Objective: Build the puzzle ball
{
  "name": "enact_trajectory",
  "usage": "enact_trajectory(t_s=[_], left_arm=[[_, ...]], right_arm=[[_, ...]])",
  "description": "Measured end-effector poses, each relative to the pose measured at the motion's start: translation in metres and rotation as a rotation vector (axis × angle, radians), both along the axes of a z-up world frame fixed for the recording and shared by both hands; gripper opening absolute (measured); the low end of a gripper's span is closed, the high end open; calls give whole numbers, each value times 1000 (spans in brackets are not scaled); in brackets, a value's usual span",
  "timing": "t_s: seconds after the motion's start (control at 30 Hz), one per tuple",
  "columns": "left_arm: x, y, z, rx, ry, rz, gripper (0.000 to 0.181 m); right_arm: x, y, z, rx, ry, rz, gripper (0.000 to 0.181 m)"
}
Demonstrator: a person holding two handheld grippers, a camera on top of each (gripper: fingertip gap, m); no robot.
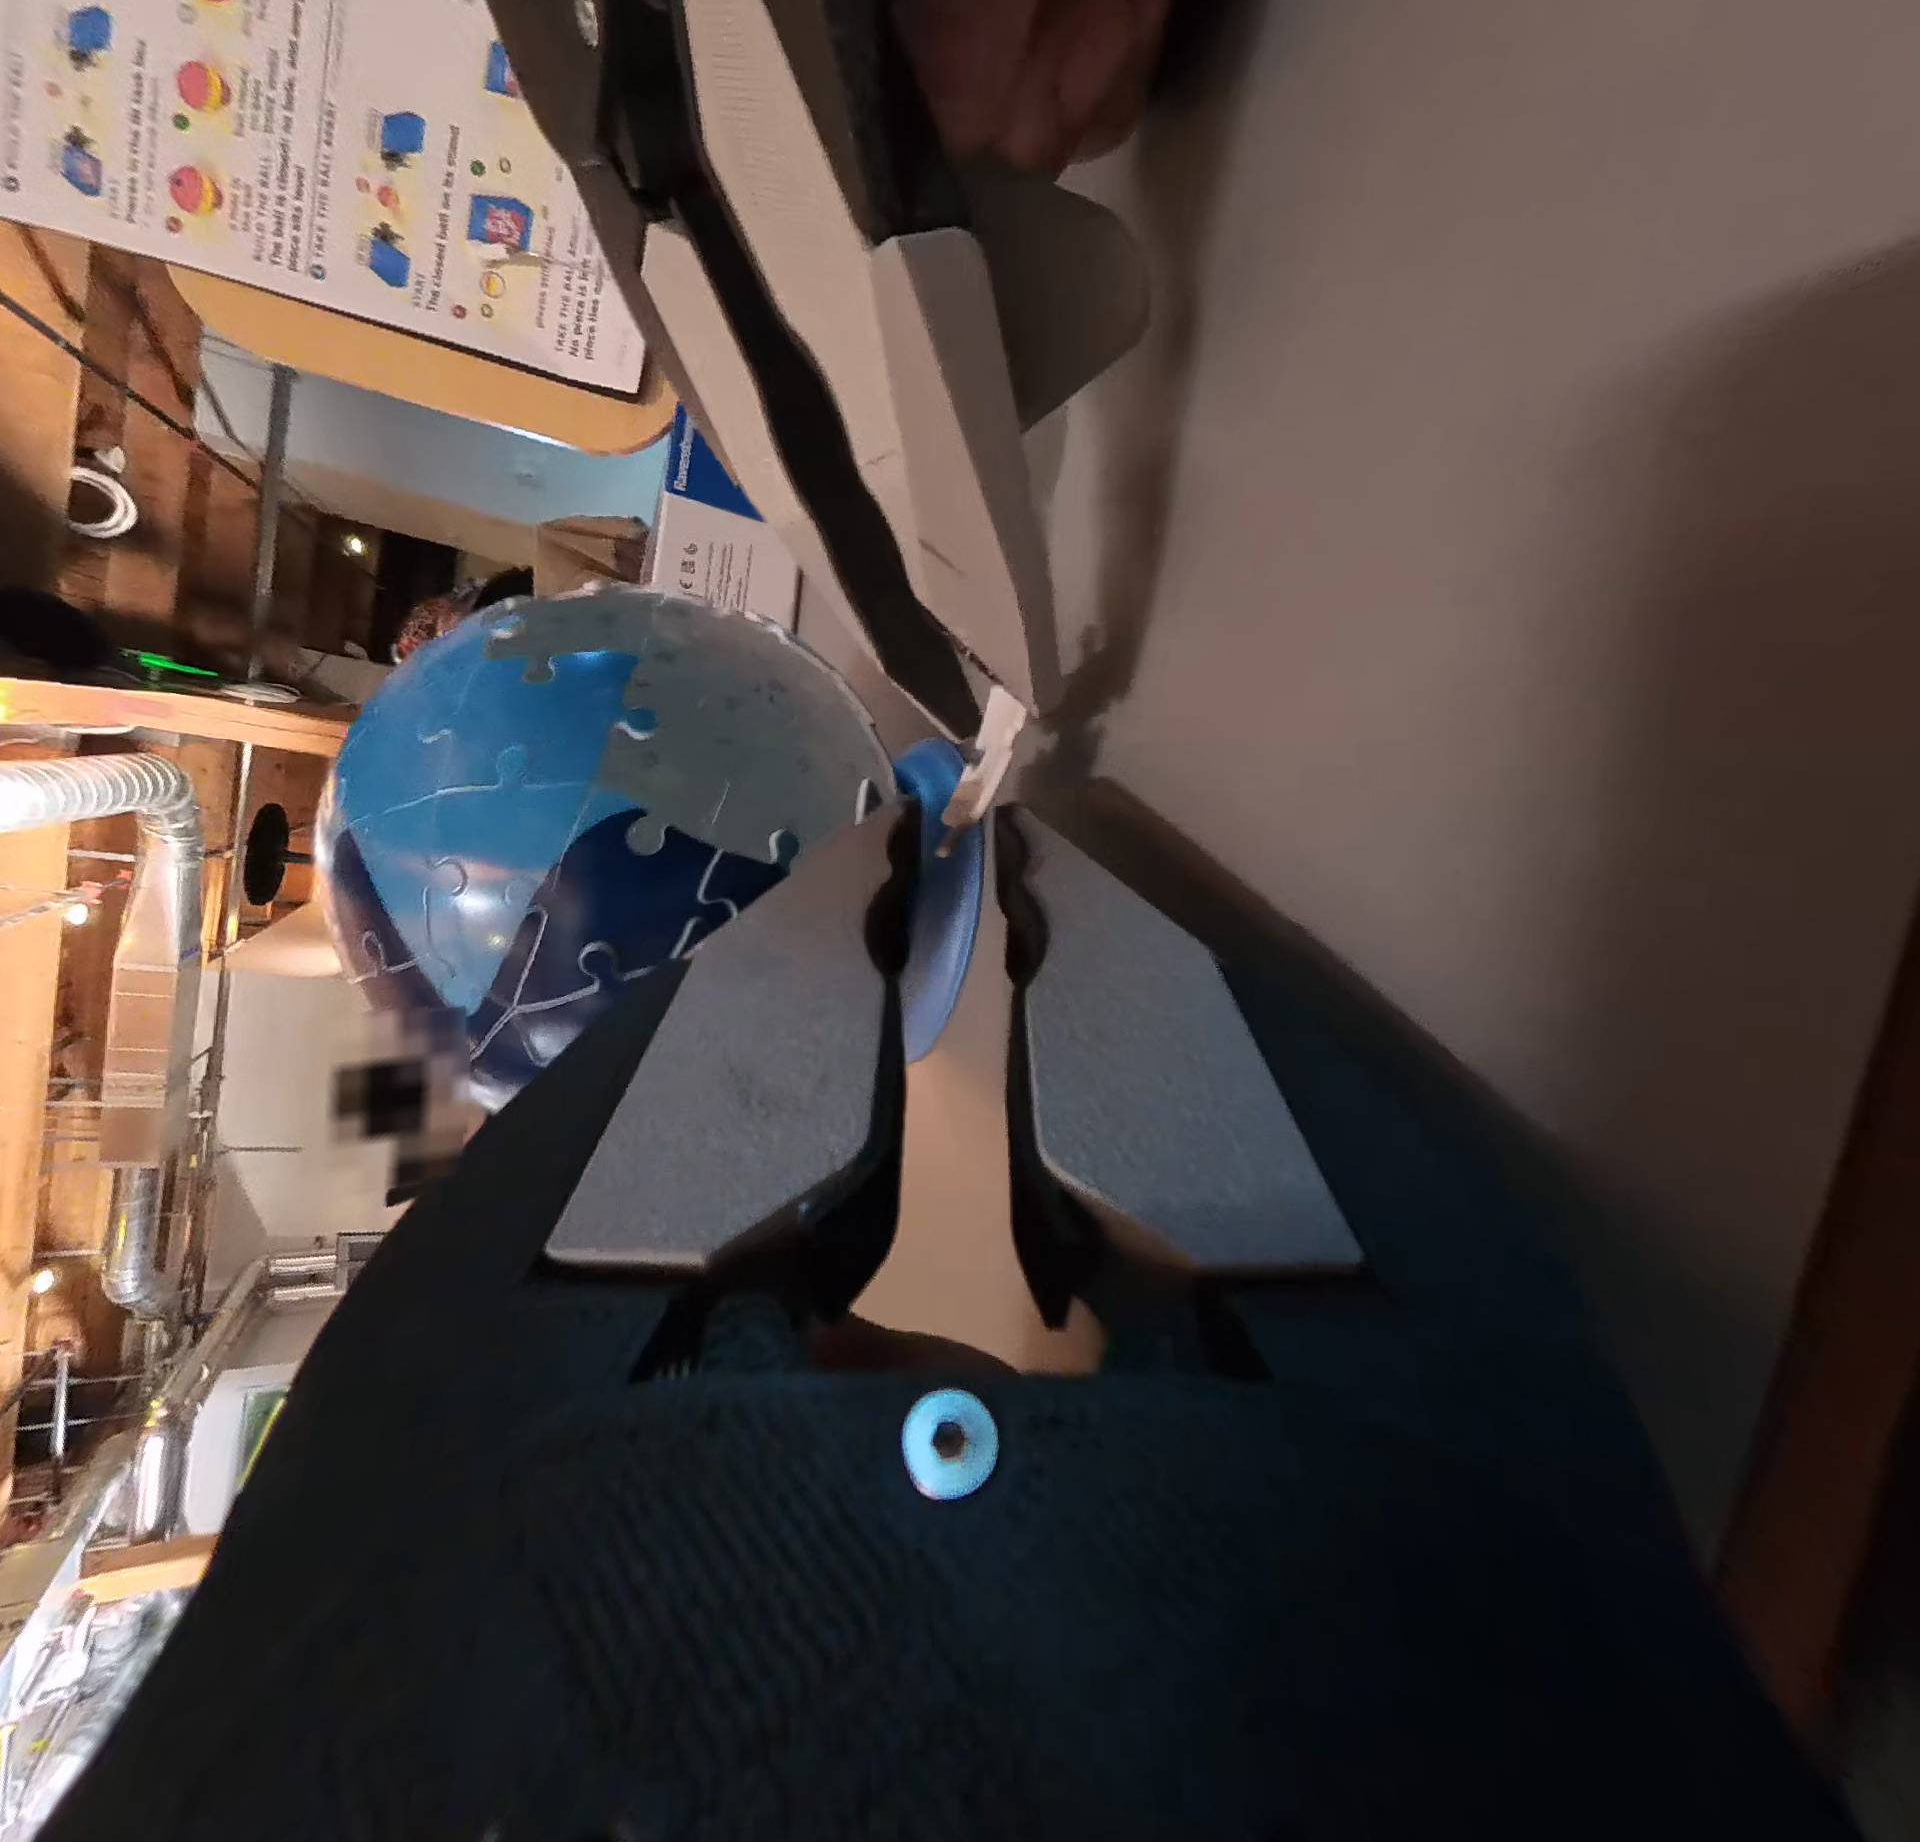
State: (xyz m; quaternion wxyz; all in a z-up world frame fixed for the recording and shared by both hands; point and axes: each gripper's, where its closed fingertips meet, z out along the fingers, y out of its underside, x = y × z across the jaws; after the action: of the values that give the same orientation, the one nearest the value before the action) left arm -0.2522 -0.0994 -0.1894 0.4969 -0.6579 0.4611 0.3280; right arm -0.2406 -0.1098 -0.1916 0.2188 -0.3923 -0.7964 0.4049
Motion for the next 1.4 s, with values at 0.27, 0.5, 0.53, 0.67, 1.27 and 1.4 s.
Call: enact_trajectory(t_s=[0.27,0.5,0.53,0.67,1.27,1.4], left_arm=[[6,1,-1,19,-22,-58,1],[13,-3,8,75,-47,-170,0],[14,-3,10,80,-54,-182,0],[21,-5,14,80,-101,-237,0],[18,1,15,92,-101,-214,1],[17,2,12,93,-71,-201,1]], right_arm=[[2,2,3,96,89,39,28],[5,6,22,539,397,93,14],[5,3,22,611,432,108,15],[6,-6,20,779,520,149,6],[10,-15,29,1010,568,185,2],[10,-15,23,1025,543,203,0]])
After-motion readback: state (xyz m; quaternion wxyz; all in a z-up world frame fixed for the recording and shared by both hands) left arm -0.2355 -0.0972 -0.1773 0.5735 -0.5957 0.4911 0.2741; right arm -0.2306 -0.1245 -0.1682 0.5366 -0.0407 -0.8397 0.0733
